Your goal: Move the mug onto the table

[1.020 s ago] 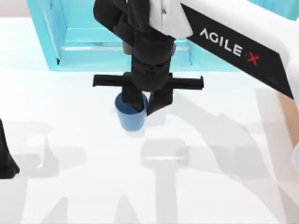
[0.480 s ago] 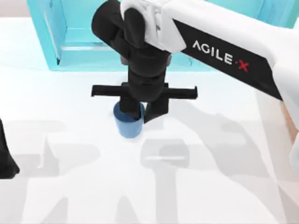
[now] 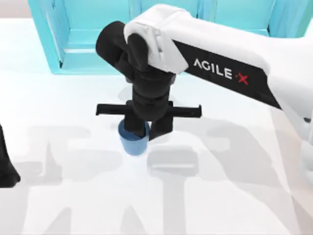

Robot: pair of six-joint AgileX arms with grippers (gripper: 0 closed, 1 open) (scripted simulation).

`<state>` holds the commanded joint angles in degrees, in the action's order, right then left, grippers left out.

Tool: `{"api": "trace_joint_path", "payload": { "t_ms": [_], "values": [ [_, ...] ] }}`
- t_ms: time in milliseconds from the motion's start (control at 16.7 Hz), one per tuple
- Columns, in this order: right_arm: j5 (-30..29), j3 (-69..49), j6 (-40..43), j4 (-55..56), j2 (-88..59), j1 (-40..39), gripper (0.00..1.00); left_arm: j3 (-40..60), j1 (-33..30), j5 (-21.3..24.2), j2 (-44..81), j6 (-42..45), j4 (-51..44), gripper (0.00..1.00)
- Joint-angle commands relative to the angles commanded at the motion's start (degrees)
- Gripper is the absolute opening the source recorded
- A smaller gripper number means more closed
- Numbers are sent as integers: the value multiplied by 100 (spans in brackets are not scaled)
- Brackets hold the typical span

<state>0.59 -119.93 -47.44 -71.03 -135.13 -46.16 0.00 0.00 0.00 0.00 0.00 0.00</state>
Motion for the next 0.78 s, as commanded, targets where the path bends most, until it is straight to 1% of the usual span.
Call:
{"api": "trace_joint_path", "payload": {
  "t_ms": [780],
  "values": [
    [0,0,0,0,0,0,98,0,0,0,0,0,0,100]
  ]
}}
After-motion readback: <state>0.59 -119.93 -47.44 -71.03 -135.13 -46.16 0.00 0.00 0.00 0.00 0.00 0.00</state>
